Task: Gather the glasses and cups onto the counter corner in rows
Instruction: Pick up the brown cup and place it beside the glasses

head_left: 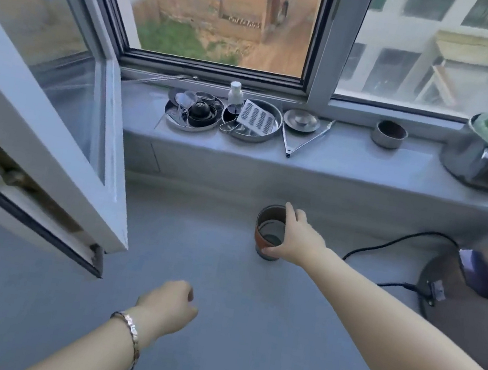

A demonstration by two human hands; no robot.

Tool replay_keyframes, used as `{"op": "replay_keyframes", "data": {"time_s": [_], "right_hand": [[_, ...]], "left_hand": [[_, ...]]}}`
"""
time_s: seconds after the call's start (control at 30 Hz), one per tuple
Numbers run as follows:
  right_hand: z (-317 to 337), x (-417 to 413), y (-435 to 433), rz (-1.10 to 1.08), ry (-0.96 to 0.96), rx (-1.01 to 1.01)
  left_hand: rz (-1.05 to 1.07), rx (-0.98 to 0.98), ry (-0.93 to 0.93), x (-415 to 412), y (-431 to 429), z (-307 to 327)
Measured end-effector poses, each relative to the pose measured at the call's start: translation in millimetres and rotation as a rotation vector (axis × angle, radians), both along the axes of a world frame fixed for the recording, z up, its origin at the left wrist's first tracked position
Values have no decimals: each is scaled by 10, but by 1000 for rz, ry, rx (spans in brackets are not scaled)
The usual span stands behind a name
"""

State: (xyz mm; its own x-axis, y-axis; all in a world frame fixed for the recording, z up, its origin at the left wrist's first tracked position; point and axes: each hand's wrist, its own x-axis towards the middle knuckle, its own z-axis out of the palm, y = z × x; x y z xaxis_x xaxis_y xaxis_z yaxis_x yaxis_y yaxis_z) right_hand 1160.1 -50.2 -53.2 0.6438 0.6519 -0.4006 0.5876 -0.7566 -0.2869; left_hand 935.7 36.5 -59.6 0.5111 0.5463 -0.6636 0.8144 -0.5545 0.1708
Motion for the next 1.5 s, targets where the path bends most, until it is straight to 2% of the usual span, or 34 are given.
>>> {"op": "replay_keyframes", "data": {"time_s": [0.17, 0.23, 0.47, 0.67, 0.83, 1.13, 1.3, 1.5], "right_hand": [[-134, 15, -21, -76, 34, 204], [-125, -61, -56, -48, 33, 225], [98, -1065, -192, 465, -64, 102], [372, -2590, -182, 759, -9, 129], [511, -4128, -273, 971, 32, 171], [676, -6895, -764, 1297, 104, 159], [698, -8048, -959, 1437, 133, 130], [608, -9248, -965, 1571, 151, 118]], "left_hand": [[94, 28, 21, -96, 38, 48], [126, 45, 12, -225, 25, 80], [289, 39, -37, -1263, -196, 197], [527, 49, -77, -2712, -586, 346], [752, 100, -122, -4285, -1177, 337], [1141, 114, -29, -7144, -2693, 350], [1330, 122, 17, -8182, -3389, 402], [1482, 165, 34, -9113, -3770, 406]]}}
